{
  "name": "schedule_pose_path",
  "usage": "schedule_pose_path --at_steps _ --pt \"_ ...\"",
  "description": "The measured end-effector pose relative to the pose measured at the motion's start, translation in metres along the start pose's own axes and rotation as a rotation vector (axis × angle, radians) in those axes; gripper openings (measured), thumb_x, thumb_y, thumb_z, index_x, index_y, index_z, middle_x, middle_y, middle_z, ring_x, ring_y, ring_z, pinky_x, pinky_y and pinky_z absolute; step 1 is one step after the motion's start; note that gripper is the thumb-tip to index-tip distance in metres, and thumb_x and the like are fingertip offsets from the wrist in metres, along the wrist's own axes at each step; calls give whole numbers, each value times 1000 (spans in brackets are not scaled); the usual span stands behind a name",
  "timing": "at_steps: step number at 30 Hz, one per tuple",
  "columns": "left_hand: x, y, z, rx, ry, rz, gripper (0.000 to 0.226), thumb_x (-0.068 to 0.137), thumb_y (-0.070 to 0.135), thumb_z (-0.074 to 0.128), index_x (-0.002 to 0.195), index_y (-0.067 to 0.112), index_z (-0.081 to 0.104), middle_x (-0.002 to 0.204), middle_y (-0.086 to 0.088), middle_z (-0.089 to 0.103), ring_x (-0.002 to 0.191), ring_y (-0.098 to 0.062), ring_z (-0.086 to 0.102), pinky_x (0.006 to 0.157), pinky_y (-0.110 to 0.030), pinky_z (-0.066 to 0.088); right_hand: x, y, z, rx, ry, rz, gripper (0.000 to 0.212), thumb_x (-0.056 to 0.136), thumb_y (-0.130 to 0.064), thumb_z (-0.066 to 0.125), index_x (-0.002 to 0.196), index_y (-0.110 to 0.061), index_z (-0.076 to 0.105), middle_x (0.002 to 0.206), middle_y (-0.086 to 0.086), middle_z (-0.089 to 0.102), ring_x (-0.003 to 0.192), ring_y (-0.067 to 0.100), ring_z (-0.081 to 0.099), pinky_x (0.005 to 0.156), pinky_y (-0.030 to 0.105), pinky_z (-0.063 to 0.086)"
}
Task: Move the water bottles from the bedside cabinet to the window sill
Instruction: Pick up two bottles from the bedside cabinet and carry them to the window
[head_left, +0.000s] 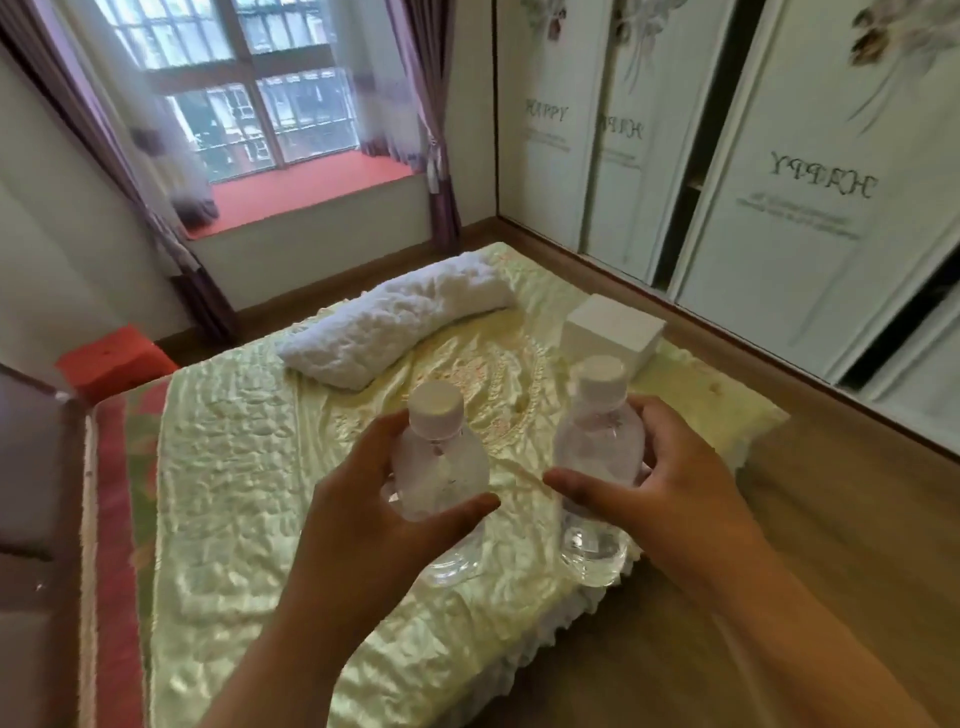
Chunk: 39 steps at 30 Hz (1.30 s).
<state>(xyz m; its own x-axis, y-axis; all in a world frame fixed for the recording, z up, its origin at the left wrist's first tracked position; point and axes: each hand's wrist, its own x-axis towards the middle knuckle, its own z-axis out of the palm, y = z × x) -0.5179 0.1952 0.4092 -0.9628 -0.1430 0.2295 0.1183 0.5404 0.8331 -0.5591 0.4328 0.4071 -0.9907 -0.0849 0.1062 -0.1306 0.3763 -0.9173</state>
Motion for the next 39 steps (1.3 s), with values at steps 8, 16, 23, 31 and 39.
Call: schedule_pose_path --at_steps 8,16,23,31,39 --pt "63 10 63 -38 -318 166 80 49 63 85 121 45 56 106 29 66 96 6 64 72 -12 47 -13 20 -40 -23 311 189 68 53 -62 89 110 -54 52 107 -31 65 94 -9 64 76 23 56" --pt "113 7 90 -101 -575 325 78 53 60 87 123 46 55 108 26 66 98 3 64 76 -20 51 -30 17 -28 -18 561 311 69 56 -62 87 114 -55 52 107 -29 65 97 -4 65 79 29 58" --pt "118 -1 110 -142 -767 396 76 57 56 89 121 57 50 110 34 63 101 8 62 73 -8 46 -61 13 -12 -84 724 422 62 61 -54 87 113 -49 53 100 -33 63 93 -9 62 62 12 52" --pt "109 16 140 -144 -884 453 75 57 55 89 123 51 53 108 31 65 100 10 62 76 -3 45 -79 31 -33 -97 824 528 67 61 -58 87 117 -50 52 100 -29 65 90 -5 65 74 25 57" --pt "100 56 193 -107 -872 506 71 57 55 90 112 65 46 110 38 60 102 10 60 75 -1 44 -91 57 -97 -99 859 547 74 63 -57 85 126 -45 49 106 -20 64 95 4 65 75 24 57"
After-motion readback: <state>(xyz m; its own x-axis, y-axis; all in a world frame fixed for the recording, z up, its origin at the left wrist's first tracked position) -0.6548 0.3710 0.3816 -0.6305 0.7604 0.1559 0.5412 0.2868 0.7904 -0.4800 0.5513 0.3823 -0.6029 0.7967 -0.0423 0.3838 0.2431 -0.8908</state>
